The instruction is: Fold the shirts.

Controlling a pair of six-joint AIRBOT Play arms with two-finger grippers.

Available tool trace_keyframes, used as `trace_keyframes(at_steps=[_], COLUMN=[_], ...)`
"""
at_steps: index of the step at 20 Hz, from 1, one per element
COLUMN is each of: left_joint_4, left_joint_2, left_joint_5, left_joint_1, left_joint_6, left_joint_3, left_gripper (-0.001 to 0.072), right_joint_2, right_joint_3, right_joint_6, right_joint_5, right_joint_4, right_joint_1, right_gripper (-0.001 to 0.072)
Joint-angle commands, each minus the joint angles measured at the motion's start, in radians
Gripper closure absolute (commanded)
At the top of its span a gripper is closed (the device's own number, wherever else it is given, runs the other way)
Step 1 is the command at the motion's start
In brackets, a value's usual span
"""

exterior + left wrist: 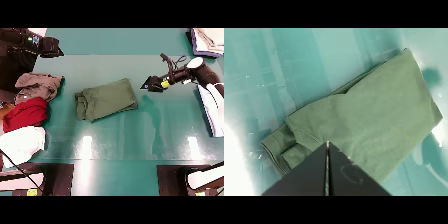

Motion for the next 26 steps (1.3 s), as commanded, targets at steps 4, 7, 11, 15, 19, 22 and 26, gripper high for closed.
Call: trace_keyframes(at_steps=[4,7,11,15,19,22,26], left_joint_4=[-0.001,-0.001,-0.001,0.000,0.000,0.001,0.000], left_joint_2=[-0.001,-0.001,-0.001,-0.001,-0.001,-0.001,-0.001], left_joint_5=[0.011,0.011,-0.008,-0.035,-0.047,-0.040,0.020], left_joint_1=[0.001,0.001,0.001,0.001,-0.021,-0.081,-0.165], left_joint_6=[0.000,0.000,0.000,0.000,-0.001,0.000,0.000], left_joint_3=[-0.007,-0.007,-0.007,-0.007,-0.007,-0.007,-0.007], left_gripper=[0.0682,0.0683,0.0682,0.0682,0.0683,0.0683,0.0683], right_joint_2=[-0.143,-0.210,-0.285,-0.287,-0.224,-0.092,0.099], right_joint_3=[-0.008,0.081,0.198,0.217,0.216,0.216,0.216], right_joint_6=[-0.085,-0.085,-0.084,-0.091,-0.054,0.013,0.166], right_joint_5=[0.006,0.016,0.024,-0.015,-0.009,-0.018,-0.069], right_joint_4=[0.166,0.168,0.167,0.167,0.150,0.047,-0.193], right_joint_1=[0.057,0.129,0.218,0.235,0.164,0.040,-0.212], right_gripper=[-0.0004,-0.0002,0.0033,0.0579,0.0695,0.0695,0.0695])
